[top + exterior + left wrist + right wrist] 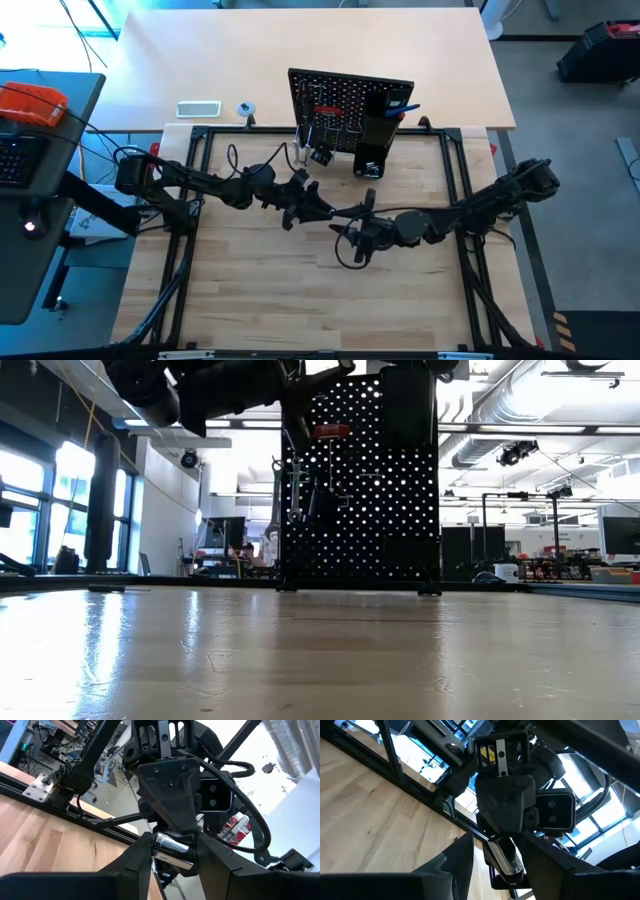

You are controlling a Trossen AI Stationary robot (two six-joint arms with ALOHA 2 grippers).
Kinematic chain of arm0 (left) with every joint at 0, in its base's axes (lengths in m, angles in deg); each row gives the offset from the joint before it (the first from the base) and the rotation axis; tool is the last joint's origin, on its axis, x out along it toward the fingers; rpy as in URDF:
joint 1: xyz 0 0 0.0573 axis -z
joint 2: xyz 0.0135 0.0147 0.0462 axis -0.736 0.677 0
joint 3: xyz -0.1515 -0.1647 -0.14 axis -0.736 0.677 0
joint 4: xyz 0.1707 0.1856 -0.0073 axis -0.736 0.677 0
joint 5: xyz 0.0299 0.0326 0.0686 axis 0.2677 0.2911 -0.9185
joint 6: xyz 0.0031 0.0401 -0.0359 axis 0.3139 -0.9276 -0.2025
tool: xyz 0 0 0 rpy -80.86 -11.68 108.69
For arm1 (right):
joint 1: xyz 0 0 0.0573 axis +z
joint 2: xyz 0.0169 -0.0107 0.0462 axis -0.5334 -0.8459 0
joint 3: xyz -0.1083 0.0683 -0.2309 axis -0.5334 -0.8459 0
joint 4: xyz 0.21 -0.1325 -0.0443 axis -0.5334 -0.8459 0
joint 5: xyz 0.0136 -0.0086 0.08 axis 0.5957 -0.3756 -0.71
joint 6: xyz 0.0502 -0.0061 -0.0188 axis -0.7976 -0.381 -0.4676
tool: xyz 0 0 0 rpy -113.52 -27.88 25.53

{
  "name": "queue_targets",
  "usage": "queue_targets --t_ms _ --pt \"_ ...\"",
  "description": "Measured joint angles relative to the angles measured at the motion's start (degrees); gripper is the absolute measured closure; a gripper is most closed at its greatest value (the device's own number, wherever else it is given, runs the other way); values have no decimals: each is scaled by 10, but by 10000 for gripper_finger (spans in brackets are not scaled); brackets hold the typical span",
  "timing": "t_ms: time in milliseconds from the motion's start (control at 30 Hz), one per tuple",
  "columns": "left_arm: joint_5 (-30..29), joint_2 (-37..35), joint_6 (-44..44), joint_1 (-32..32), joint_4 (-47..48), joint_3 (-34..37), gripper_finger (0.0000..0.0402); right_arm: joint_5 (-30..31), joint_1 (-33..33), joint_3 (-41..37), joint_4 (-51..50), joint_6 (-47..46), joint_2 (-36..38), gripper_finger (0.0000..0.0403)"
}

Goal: Hang tools onto peg board
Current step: Put the socket into the bottom black bin on the peg board

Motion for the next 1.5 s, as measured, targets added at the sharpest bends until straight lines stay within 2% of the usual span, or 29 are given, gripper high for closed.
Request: queue_targets --t_ms 367,567,700,1000,1233,1500 --pt "-19 0 8 1 6 0 289 -12 -20 10 51 11 -43 276" --pt "-25 0 9 0 6 1 289 52 -16 46 37 55 -74 311" --pt "-28 0 7 0 8 1 289 72 -12 50 21 47 -74 327" --pt "-22 0 5 0 12 1 289 119 16 52 -4 42 -74 281" --pt "-25 0 4 -1 11 1 289 174 28 51 -6 47 -75 280" --pt "-22 0 5 -1 14 0 289 181 32 51 -6 56 -75 347"
